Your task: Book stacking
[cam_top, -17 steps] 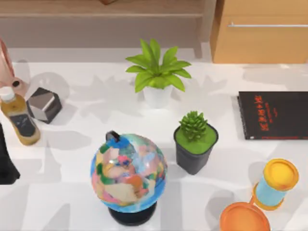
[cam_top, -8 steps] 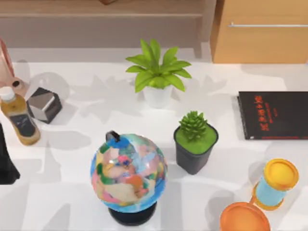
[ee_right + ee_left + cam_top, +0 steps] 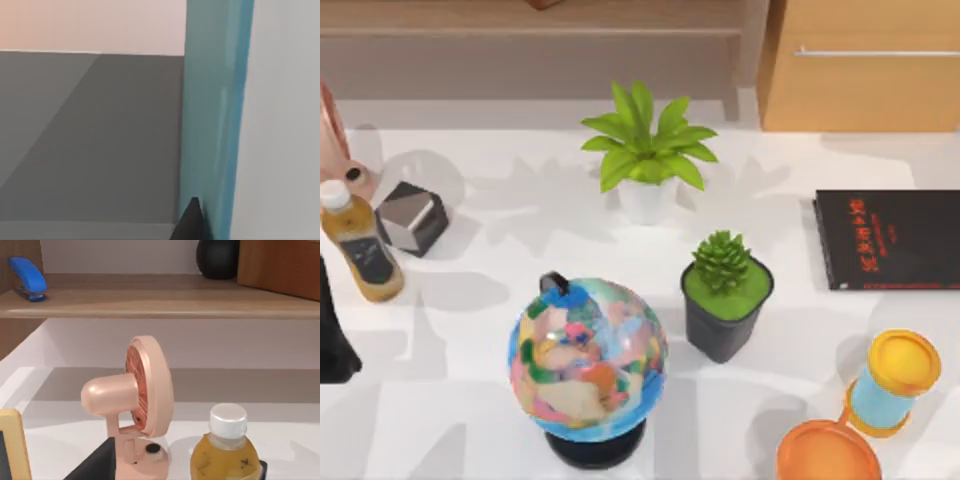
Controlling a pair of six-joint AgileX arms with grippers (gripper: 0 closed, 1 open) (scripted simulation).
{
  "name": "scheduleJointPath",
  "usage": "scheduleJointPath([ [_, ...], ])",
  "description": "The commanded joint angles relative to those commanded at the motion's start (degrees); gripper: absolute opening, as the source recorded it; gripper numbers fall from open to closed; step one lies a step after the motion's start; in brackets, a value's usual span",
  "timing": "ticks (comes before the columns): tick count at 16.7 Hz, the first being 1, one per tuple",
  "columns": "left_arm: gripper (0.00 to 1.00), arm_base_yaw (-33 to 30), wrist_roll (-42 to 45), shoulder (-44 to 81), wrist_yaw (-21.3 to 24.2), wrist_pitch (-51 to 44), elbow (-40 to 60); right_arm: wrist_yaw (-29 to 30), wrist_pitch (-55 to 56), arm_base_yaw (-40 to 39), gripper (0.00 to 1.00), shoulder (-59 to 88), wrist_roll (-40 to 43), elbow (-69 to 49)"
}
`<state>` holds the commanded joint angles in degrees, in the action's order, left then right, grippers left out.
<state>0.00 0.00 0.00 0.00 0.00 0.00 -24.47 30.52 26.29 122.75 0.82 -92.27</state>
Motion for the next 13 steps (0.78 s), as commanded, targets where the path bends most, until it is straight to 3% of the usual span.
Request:
scheduleJointPath([
  [4,1.00,0.0,0.0,0.0,0.0,0.0,0.0,0.0,0.0,0.0,0.02,0.0,0.0,0.0],
  [13,1.00,0.0,0.0,0.0,0.0,0.0,0.0,0.0,0.0,0.2,0.00,-0.1,-0.1,0.0],
])
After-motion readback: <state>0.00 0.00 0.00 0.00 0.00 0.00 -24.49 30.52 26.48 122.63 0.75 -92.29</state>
